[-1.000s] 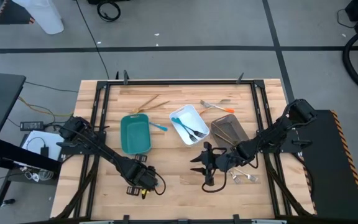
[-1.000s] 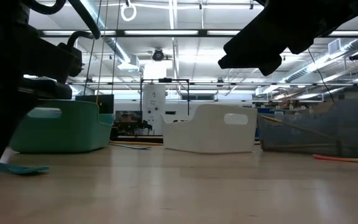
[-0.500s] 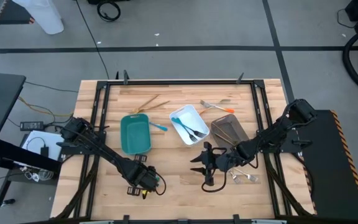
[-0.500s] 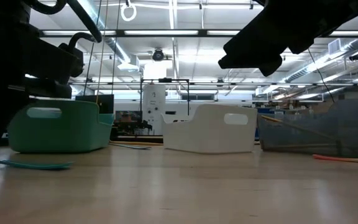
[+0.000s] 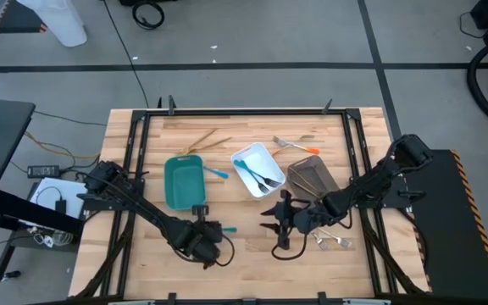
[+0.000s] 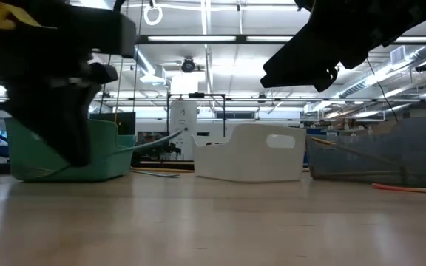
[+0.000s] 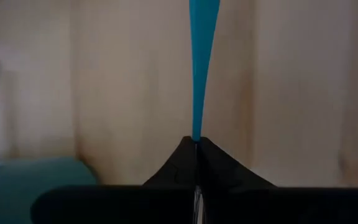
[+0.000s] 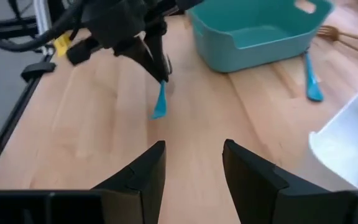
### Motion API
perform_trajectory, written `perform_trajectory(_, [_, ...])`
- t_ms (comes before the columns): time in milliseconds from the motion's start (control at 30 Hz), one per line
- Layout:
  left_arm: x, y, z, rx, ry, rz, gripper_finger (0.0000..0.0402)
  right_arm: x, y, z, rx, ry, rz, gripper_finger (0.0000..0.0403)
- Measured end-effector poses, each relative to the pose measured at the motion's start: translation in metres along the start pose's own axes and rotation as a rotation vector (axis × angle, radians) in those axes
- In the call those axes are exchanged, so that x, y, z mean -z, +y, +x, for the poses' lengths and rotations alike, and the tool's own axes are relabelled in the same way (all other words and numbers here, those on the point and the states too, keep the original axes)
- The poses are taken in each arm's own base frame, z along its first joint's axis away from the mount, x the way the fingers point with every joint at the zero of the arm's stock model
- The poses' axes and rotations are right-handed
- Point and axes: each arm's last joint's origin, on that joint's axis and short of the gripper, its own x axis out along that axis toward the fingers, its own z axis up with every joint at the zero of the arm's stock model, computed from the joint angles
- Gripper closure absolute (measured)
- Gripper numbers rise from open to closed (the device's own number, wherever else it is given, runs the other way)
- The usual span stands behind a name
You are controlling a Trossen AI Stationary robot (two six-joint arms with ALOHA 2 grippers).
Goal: Sort silverware by color (type)
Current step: Put the blue fork into the white bin
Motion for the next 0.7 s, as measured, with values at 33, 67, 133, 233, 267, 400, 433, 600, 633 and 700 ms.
perform_trajectory(33, [-0.001, 0.0, 0.0, -0.026, -0.024, -0.023, 0.0389, -0.001, -0.001, -0.001, 0.012, -0.002, 0.008, 0.0238])
perform_trajectory(67, [-0.002, 0.001, 0.0, -0.051, -0.048, -0.041, 0.0389, -0.001, -0.002, -0.002, 0.028, -0.001, 0.011, 0.0238])
perform_trajectory(133, [-0.005, 0.002, -0.001, -0.106, -0.104, -0.088, 0.0389, -0.004, -0.003, -0.006, 0.041, -0.011, 0.022, 0.0238])
perform_trajectory(233, [-0.009, 0.004, -0.002, -0.179, -0.19, -0.149, 0.0389, -0.01, -0.004, -0.009, 0.062, -0.042, 0.033, 0.0238])
perform_trajectory(267, [-0.01, 0.004, -0.002, -0.202, -0.218, -0.167, 0.0389, -0.011, -0.004, -0.01, 0.072, -0.055, 0.036, 0.0238])
perform_trajectory(400, [-0.016, 0.006, -0.004, -0.296, -0.331, -0.223, 0.0389, -0.015, -0.004, -0.012, 0.141, -0.113, 0.021, 0.0238])
perform_trajectory(433, [-0.017, 0.007, -0.004, -0.323, -0.356, -0.231, 0.0389, -0.015, -0.004, -0.012, 0.158, -0.121, 0.015, 0.0238])
perform_trajectory(600, [-0.026, 0.016, -0.003, -0.428, -0.449, -0.288, 0.0389, -0.021, -0.003, -0.013, 0.18, -0.182, 0.006, 0.0236])
perform_trajectory(633, [-0.027, 0.018, -0.003, -0.445, -0.462, -0.3, 0.0389, -0.023, -0.003, -0.013, 0.178, -0.197, 0.001, 0.0236])
perform_trajectory(700, [-0.031, 0.022, -0.002, -0.478, -0.485, -0.315, 0.0389, -0.026, -0.002, -0.013, 0.178, -0.222, -0.009, 0.0235])
